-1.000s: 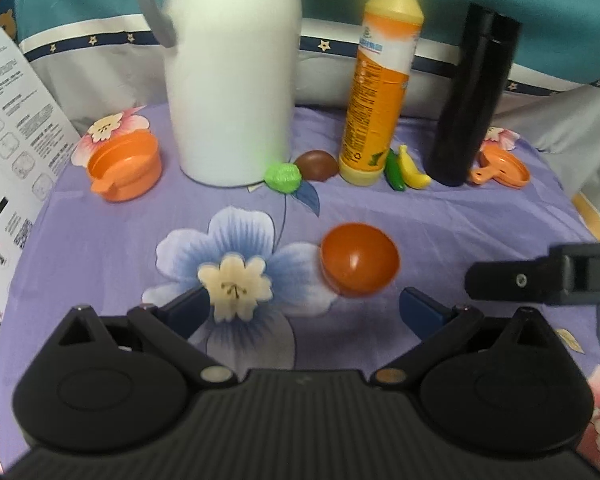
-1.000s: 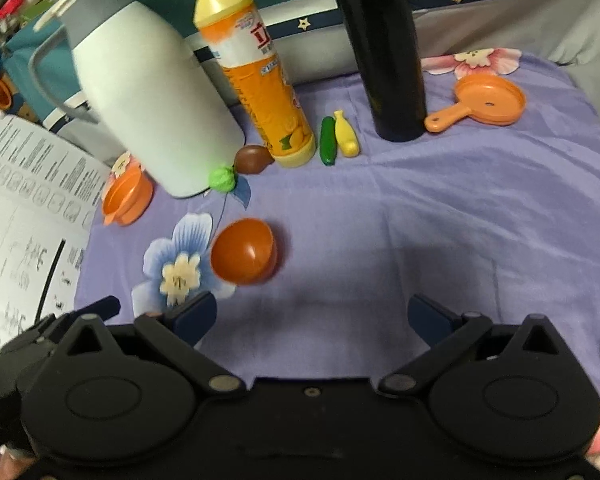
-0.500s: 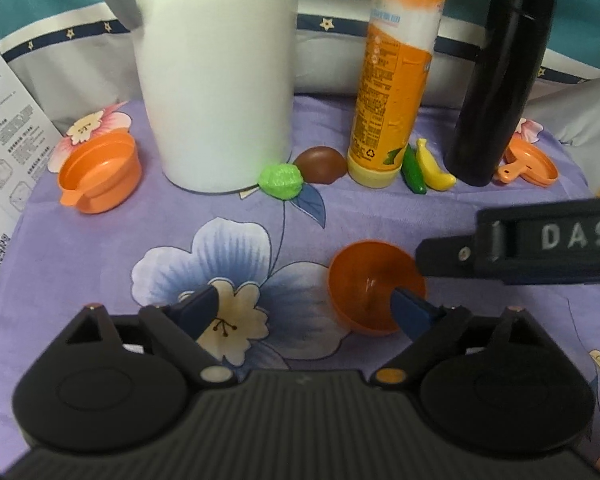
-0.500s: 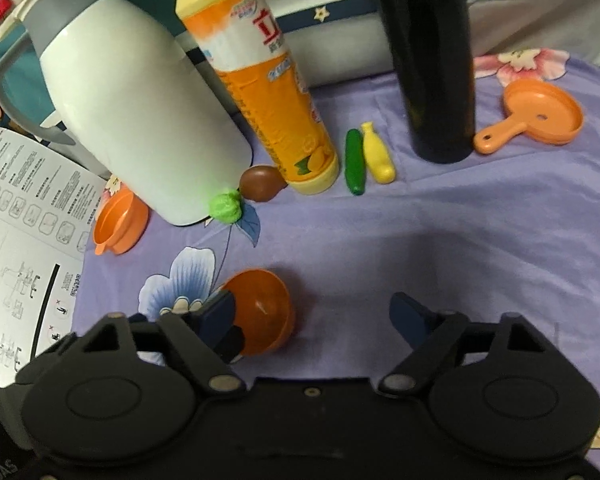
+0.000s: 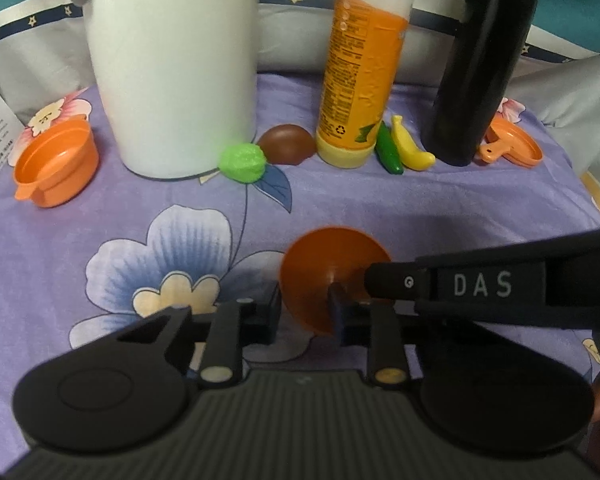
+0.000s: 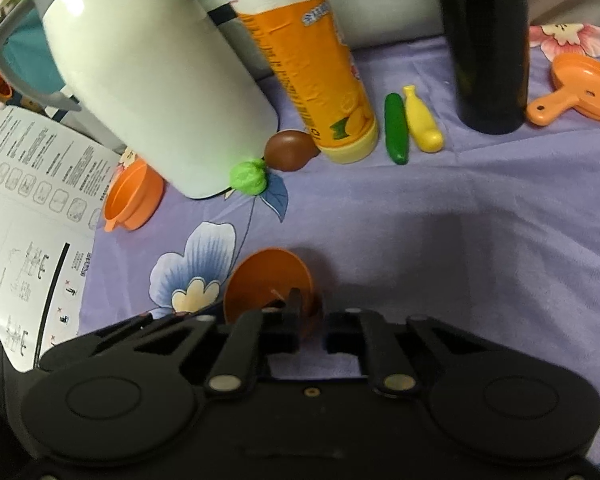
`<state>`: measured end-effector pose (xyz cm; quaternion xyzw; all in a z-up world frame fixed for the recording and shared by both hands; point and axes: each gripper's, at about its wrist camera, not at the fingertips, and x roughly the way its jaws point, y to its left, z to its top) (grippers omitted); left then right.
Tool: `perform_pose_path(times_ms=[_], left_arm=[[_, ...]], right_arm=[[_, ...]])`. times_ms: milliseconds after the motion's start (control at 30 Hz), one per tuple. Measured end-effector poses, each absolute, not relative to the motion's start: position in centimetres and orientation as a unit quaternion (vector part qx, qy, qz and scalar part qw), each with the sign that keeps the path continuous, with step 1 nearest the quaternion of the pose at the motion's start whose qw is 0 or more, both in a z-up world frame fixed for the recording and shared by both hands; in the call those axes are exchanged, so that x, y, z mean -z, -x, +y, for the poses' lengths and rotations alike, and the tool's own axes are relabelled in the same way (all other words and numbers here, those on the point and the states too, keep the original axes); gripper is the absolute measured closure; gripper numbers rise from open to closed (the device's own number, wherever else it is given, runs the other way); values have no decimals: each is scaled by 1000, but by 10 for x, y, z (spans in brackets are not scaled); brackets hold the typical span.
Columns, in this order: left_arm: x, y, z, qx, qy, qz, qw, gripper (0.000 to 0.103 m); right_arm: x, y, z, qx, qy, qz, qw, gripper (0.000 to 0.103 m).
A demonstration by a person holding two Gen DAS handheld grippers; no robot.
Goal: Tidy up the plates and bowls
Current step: 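Move the right gripper to the orange bowl and grasp its rim, then carry the orange bowl into the clear bowl and open the right gripper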
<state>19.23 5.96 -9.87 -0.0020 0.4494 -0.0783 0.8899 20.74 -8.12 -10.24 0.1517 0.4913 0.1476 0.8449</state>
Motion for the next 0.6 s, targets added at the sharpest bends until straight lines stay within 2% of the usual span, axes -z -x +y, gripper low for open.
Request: perform_pose_path(times_ms=[600], left_arm=[[80, -149, 47, 92, -10, 453, 887, 82]], right_arm=[[85, -167, -97, -148, -158, 492, 843, 93]])
